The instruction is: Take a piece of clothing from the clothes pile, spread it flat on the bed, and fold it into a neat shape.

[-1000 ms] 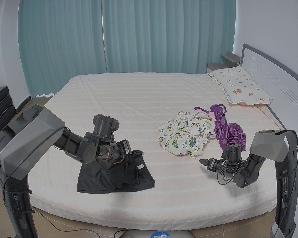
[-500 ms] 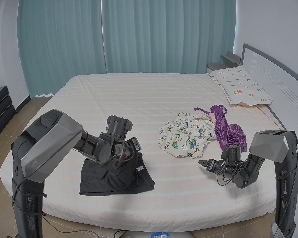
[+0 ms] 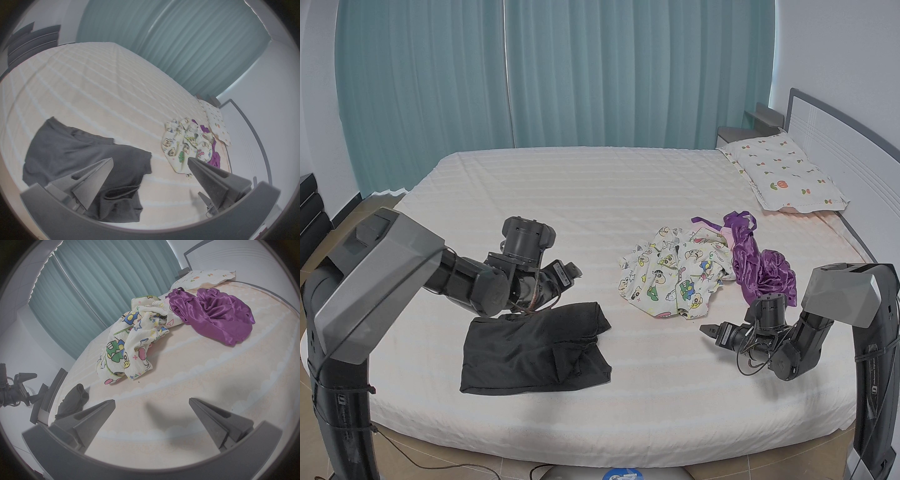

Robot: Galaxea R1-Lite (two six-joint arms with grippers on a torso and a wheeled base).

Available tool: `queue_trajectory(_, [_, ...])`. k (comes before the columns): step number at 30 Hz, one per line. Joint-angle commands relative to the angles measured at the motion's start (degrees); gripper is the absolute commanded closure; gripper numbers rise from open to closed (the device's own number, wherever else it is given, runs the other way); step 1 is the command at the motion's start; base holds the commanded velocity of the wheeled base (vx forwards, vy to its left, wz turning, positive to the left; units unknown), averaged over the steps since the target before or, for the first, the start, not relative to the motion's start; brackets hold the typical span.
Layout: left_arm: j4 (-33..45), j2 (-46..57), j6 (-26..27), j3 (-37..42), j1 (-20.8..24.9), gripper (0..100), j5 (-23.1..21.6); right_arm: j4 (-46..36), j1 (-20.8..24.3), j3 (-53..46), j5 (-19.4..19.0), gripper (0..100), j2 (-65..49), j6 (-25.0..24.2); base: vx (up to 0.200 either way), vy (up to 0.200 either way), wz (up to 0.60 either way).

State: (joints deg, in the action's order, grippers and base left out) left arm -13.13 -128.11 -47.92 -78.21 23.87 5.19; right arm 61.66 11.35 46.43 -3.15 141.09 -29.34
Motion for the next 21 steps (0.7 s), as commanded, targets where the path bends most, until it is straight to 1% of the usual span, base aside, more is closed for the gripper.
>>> queue_trajectory(1, [1.0,7.0,-4.7,9.0,-3.0,0,-1.5,0.0,0.7,-0.2,0.0,0,-0.1,0.0,0.0,0.0,0.0])
queue_trajectory(4, [0.8,9.3,-7.3,13.2,-4.4,0,-3.3,0.0,0.8,-0.2,0.0,0,-0.1,0.0,-0.2,0.0,0.0])
queue_trajectory(6, [0.7,10.3,-7.4,16.3,-5.3,0,-4.4,0.0,0.8,-0.2,0.0,0,0.0,0.0,0.0,0.0,0.0])
queue_trajectory(10, [-0.9,10.1,-7.4,19.9,-6.4,0,-4.3,0.0,0.8,0.0,0.0,0,0.1,0.0,0.0,0.0,0.0])
queue_trajectory(11, [-2.4,10.1,-7.7,21.4,-7.2,0,-4.3,0.0,0.8,0.1,0.0,0,0.1,0.0,0.0,0.0,0.0])
queue_trajectory(13, [-4.7,10.7,-8.9,23.9,-7.3,0,-4.2,0.0,0.8,0.1,0.0,0,0.3,0.0,0.0,0.0,0.0])
queue_trajectory(14, [-4.7,10.7,-8.9,23.9,-7.3,0,-4.2,0.0,0.8,0.1,0.0,0,0.3,0.0,0.0,0.0,0.0])
queue_trajectory(16, [-9.7,11.1,-10.9,27.3,-7.3,0,-4.4,-0.1,0.8,0.2,0.0,0,0.3,0.0,0.0,0.0,0.0])
queue_trajectory(19, [-14.2,10.7,-11.1,30.2,-7.5,0,-4.8,-0.1,0.8,0.2,0.0,0,0.3,0.0,0.0,0.0,0.0])
queue_trajectory(20, [-14.4,10.7,-11.1,30.4,-7.5,0,-4.8,-0.1,0.8,0.2,0.1,0,0.3,0.0,0.0,0.0,0.0])
queue_trajectory(21, [-16.9,10.6,-11.2,31.5,-8.5,0,-5.8,0.0,0.8,0.1,0.1,0,0.3,-0.1,0.0,0.0,0.0])
